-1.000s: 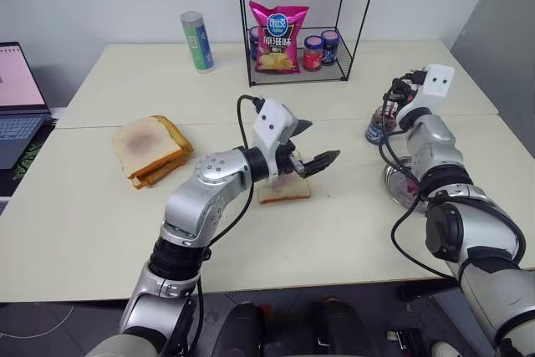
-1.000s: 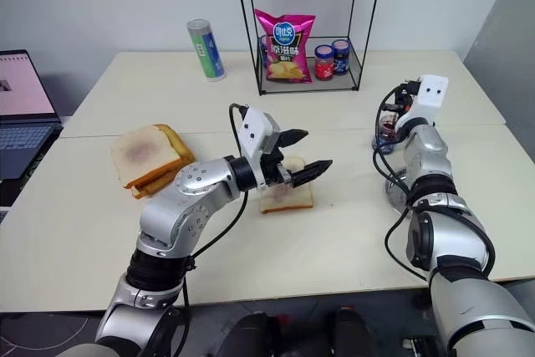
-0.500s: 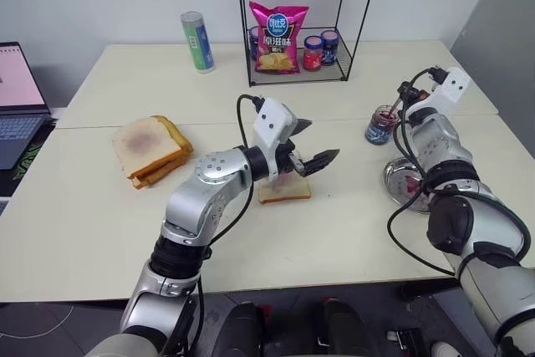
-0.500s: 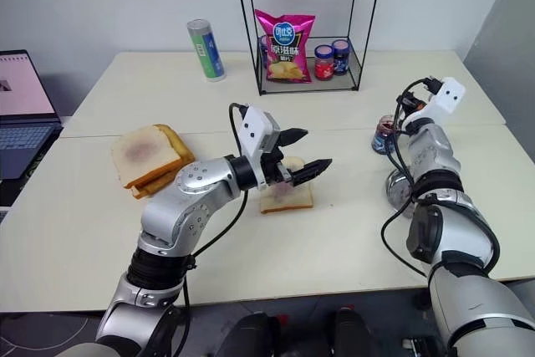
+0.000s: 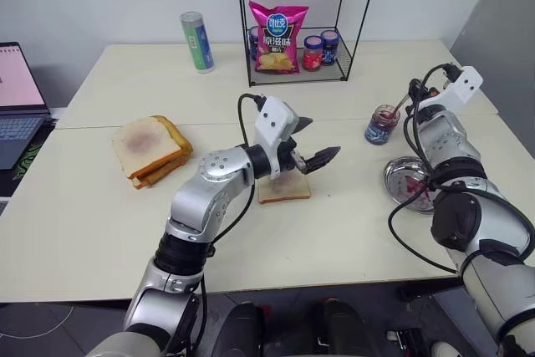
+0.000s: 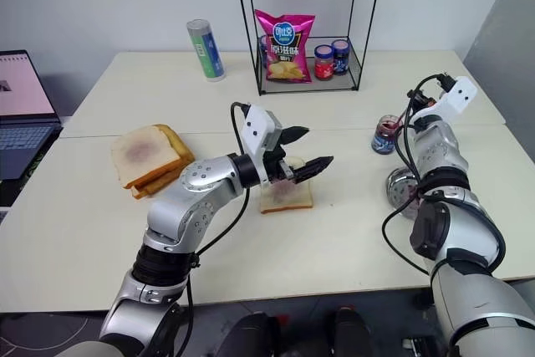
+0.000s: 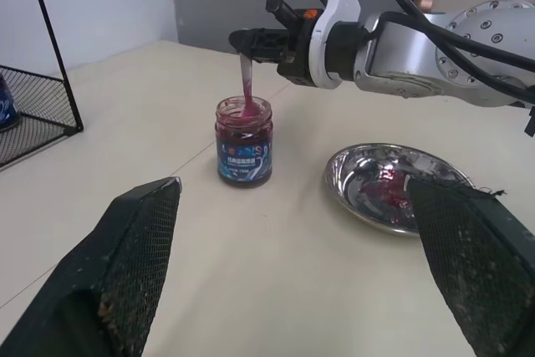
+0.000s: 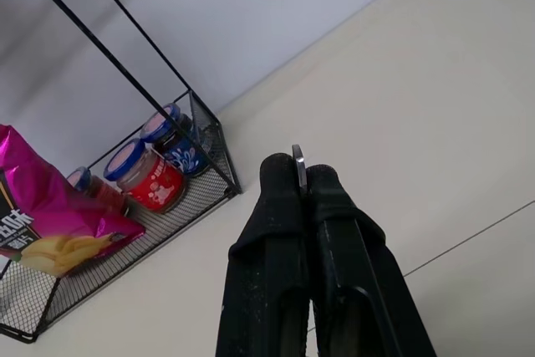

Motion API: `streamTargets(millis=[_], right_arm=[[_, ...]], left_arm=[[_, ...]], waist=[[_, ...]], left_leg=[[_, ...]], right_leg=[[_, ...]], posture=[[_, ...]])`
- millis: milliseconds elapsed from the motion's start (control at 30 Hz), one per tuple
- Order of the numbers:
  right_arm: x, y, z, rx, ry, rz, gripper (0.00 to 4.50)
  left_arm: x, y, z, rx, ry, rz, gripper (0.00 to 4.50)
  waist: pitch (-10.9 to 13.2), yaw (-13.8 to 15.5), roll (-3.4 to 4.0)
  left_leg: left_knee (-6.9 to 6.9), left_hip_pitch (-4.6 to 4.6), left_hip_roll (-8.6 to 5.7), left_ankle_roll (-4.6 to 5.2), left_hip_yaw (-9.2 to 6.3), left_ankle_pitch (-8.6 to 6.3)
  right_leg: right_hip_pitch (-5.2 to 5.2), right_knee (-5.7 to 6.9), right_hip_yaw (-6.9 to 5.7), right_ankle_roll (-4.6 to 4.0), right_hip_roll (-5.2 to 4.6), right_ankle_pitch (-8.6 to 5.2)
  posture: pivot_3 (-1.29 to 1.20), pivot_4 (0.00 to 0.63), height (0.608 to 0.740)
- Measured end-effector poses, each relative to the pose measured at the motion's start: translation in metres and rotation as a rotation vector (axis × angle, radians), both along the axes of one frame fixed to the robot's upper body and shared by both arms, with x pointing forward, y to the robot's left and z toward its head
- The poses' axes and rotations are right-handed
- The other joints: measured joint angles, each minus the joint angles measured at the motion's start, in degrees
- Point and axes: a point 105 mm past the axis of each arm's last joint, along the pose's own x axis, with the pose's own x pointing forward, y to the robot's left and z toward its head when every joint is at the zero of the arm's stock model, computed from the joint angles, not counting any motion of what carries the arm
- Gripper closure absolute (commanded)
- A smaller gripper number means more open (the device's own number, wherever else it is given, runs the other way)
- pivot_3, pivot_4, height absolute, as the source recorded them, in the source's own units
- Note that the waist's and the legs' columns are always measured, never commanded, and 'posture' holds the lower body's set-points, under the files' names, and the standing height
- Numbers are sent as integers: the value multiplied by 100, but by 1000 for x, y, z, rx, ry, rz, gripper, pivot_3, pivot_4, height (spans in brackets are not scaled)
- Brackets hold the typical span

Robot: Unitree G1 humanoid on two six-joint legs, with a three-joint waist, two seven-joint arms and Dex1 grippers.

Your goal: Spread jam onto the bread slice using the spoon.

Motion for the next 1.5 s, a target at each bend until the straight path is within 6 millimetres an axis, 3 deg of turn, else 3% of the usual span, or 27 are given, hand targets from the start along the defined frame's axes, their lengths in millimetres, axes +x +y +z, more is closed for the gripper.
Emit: streamTargets(millis=[333, 833, 1300, 1500], right_arm=[[-2, -7, 3, 67, -16, -27, 4420], [1, 9, 13, -135, -54, -24, 4420], [3, 17, 5, -121, -34, -3, 4420], [4, 22, -2, -34, -17, 11, 4420]], left_arm=[[-1, -4, 1, 7, -12, -29, 0], [1, 0, 1, 18, -18, -12, 0], [3, 3, 0, 29, -21, 5, 0], [3, 3, 1, 27, -21, 5, 0]], waist=[[0, 0, 0], [0, -1, 0], [0, -1, 0], [0, 0, 0]], left_leg=[[0, 0, 0, 0, 0, 0], [0, 0, 1, 0, 1, 0], [0, 1, 1, 0, 1, 0], [0, 0, 1, 0, 0, 0]], right_leg=[[0, 0, 0, 0, 0, 0], [0, 0, 1, 0, 0, 0], [0, 1, 0, 0, 0, 0], [0, 0, 0, 0, 0, 0]], posture=[[0, 150, 740], [0, 150, 740], [0, 150, 740], [0, 150, 740]])
